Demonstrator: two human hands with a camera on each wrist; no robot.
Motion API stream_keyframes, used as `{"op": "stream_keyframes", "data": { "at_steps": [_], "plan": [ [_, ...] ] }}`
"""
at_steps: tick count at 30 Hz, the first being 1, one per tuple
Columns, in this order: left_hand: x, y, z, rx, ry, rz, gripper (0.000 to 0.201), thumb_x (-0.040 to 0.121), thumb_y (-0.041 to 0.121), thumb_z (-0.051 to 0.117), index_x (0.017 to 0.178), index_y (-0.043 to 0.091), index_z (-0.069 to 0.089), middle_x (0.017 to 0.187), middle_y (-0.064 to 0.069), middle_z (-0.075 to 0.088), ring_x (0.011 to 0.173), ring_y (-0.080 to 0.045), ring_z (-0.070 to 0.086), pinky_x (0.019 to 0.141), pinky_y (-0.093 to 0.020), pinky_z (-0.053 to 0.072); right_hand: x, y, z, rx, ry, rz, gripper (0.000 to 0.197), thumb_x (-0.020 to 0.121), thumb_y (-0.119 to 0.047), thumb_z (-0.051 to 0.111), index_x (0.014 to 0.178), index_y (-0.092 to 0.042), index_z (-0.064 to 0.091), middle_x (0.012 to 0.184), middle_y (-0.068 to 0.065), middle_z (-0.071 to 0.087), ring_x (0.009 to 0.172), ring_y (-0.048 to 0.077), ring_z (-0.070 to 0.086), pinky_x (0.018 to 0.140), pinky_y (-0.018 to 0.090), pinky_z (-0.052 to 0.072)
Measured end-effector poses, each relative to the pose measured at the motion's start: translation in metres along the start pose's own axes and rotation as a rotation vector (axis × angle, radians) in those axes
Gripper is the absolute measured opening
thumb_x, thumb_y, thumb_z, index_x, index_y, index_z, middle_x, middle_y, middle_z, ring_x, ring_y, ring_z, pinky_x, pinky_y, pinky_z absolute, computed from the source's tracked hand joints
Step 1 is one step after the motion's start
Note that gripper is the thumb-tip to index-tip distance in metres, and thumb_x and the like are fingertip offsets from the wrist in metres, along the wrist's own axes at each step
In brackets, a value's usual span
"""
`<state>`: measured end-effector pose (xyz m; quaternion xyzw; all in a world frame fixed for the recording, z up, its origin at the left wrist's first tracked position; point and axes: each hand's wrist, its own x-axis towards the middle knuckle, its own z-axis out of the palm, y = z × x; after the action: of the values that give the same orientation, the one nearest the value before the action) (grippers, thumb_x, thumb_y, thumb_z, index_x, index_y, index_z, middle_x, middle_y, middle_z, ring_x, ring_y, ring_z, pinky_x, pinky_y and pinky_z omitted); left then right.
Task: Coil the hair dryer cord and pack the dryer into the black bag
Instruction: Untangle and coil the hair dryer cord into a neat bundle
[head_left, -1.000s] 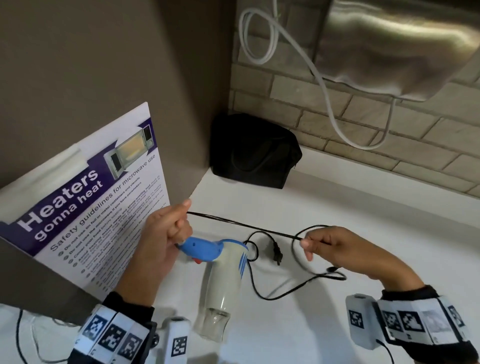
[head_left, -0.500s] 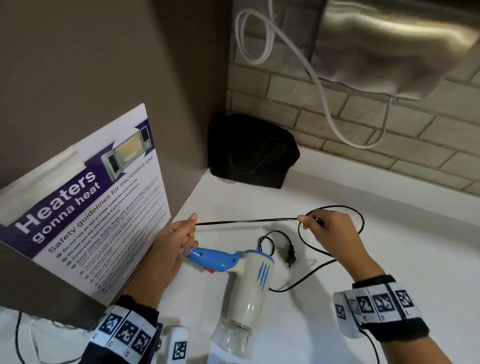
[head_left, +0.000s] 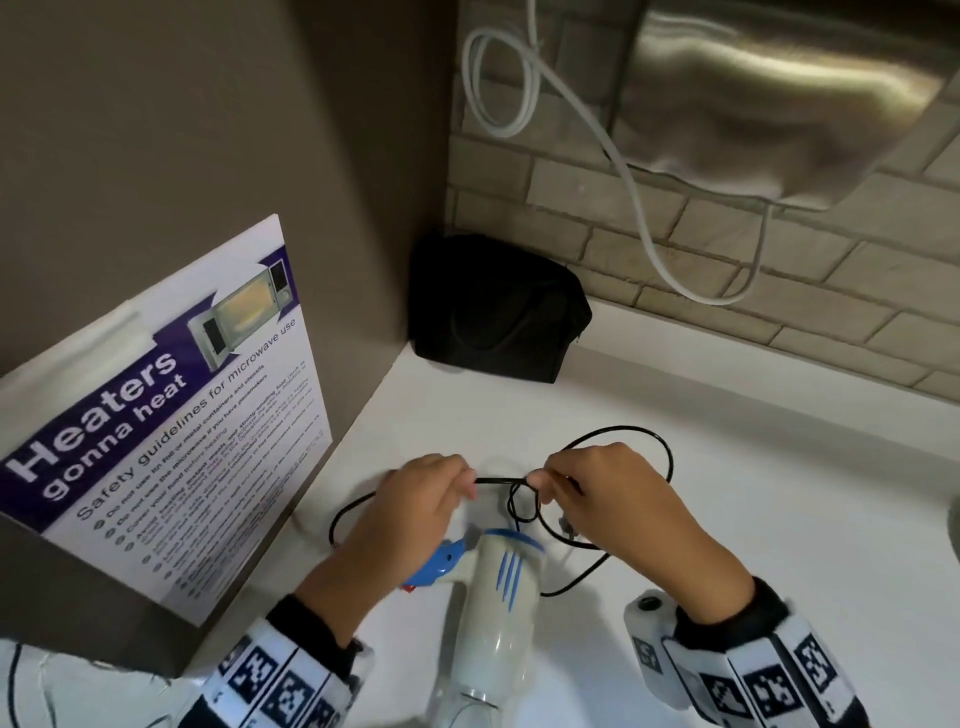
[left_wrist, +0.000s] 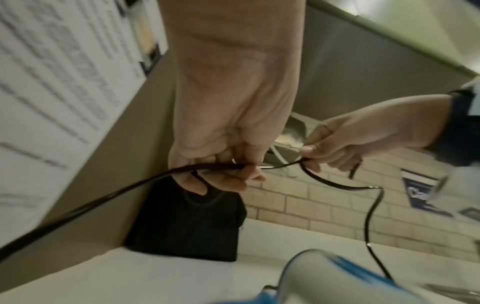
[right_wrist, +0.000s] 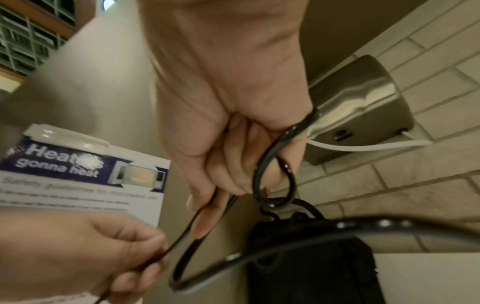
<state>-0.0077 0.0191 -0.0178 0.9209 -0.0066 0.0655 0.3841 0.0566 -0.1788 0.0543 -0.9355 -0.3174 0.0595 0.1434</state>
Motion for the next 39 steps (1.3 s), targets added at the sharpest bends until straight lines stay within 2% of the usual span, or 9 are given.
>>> {"op": "stream_keyframes", "data": {
  "at_steps": [4, 8, 10, 13, 19, 25, 31, 35, 39],
  "plan": [
    [0.000, 0.043, -0.001, -0.298, -0.091, 0.098, 0.042, 0.084, -0.008, 0.039, 0.073, 0.029, 0.054, 0.067, 0.012, 0.052, 0.067, -0.001, 0.050, 0.069, -0.012, 0.041, -0.006, -0.017, -0.007, 0.043, -0.053, -0.048, 0.035, 0.096, -0.037, 0.045, 0.074, -0.017, 0.063, 0.058, -0.002, 0.055, 0.061, 0.020, 0.054, 0.059, 0.035, 0.045],
    [-0.001, 0.054, -0.014, -0.612, -0.073, 0.013, 0.031, 0.073, 0.000, 0.033, 0.070, 0.019, 0.058, 0.061, 0.012, 0.053, 0.061, -0.005, 0.044, 0.064, -0.014, 0.040, -0.011, -0.020, -0.028, 0.410, -0.129, -0.060, 0.036, 0.093, -0.043, 0.051, 0.069, -0.021, 0.066, 0.053, 0.000, 0.055, 0.056, 0.019, 0.057, 0.058, 0.031, 0.043],
    [-0.002, 0.056, -0.020, -0.651, -0.070, -0.002, 0.028, 0.077, 0.004, 0.035, 0.070, 0.016, 0.058, 0.059, 0.013, 0.053, 0.059, -0.004, 0.043, 0.063, -0.013, 0.040, -0.013, -0.021, -0.034, 0.573, -0.167, -0.039, 0.037, 0.090, -0.047, 0.052, 0.065, -0.024, 0.066, 0.049, -0.001, 0.046, 0.053, 0.024, 0.051, 0.058, 0.031, 0.043],
    [-0.004, 0.053, -0.025, -0.688, -0.054, -0.041, 0.039, 0.094, -0.001, 0.036, 0.068, 0.019, 0.058, 0.057, 0.015, 0.052, 0.056, -0.003, 0.040, 0.061, -0.012, 0.038, -0.011, -0.020, -0.035, 0.692, -0.235, 0.000, 0.036, 0.091, -0.045, 0.052, 0.065, -0.022, 0.065, 0.044, -0.010, 0.035, 0.047, 0.013, 0.035, 0.057, 0.034, 0.041],
    [-0.007, 0.039, -0.028, -0.741, 0.030, -0.143, 0.037, 0.088, 0.007, 0.034, 0.060, 0.022, 0.053, 0.056, 0.009, 0.041, 0.056, -0.006, 0.034, 0.058, -0.015, 0.032, -0.003, -0.017, -0.031, 0.656, -0.310, -0.110, 0.036, 0.097, -0.034, 0.048, 0.070, -0.015, 0.061, 0.053, -0.005, 0.056, 0.054, 0.014, 0.052, 0.061, 0.046, 0.048],
    [-0.004, 0.034, -0.037, -0.952, 0.132, -0.258, 0.049, 0.092, -0.015, 0.018, 0.059, 0.012, 0.043, 0.053, 0.005, 0.037, 0.057, -0.012, 0.027, 0.061, -0.025, 0.025, -0.007, -0.007, -0.030, 0.746, -0.367, -0.127, 0.036, 0.097, -0.034, 0.045, 0.073, -0.010, 0.056, 0.089, 0.002, 0.074, 0.075, 0.015, 0.058, 0.073, 0.030, 0.049],
    [-0.006, 0.032, -0.039, -1.022, 0.129, -0.296, 0.032, 0.097, 0.012, 0.044, 0.066, 0.007, 0.051, 0.058, -0.001, 0.045, 0.058, -0.012, 0.028, 0.065, -0.023, 0.028, -0.009, -0.003, -0.038, 0.714, -0.319, -0.163, 0.019, 0.094, -0.029, 0.056, 0.087, -0.014, 0.065, 0.087, -0.001, 0.070, 0.080, 0.020, 0.060, 0.073, 0.037, 0.048],
    [-0.008, 0.034, -0.046, -0.994, 0.073, -0.345, 0.035, 0.082, 0.041, 0.066, 0.059, 0.016, 0.062, 0.062, -0.014, 0.026, 0.050, -0.011, 0.023, 0.068, -0.023, 0.030, -0.006, 0.005, -0.033, 0.702, -0.239, -0.050, 0.017, 0.094, -0.026, 0.056, 0.105, -0.019, 0.067, 0.106, -0.009, 0.069, 0.097, 0.003, 0.062, 0.080, 0.020, 0.048],
    [-0.009, 0.029, -0.054, -1.035, 0.108, -0.376, 0.038, 0.082, 0.044, 0.062, 0.058, 0.015, 0.068, 0.049, 0.001, 0.023, 0.056, -0.016, 0.021, 0.073, -0.028, 0.029, -0.006, 0.021, -0.024, 0.449, -0.249, 0.087, 0.047, 0.092, -0.044, 0.053, 0.137, -0.040, 0.041, 0.124, -0.020, 0.059, 0.112, -0.001, 0.056, 0.094, 0.018, 0.045]
  ]
}}
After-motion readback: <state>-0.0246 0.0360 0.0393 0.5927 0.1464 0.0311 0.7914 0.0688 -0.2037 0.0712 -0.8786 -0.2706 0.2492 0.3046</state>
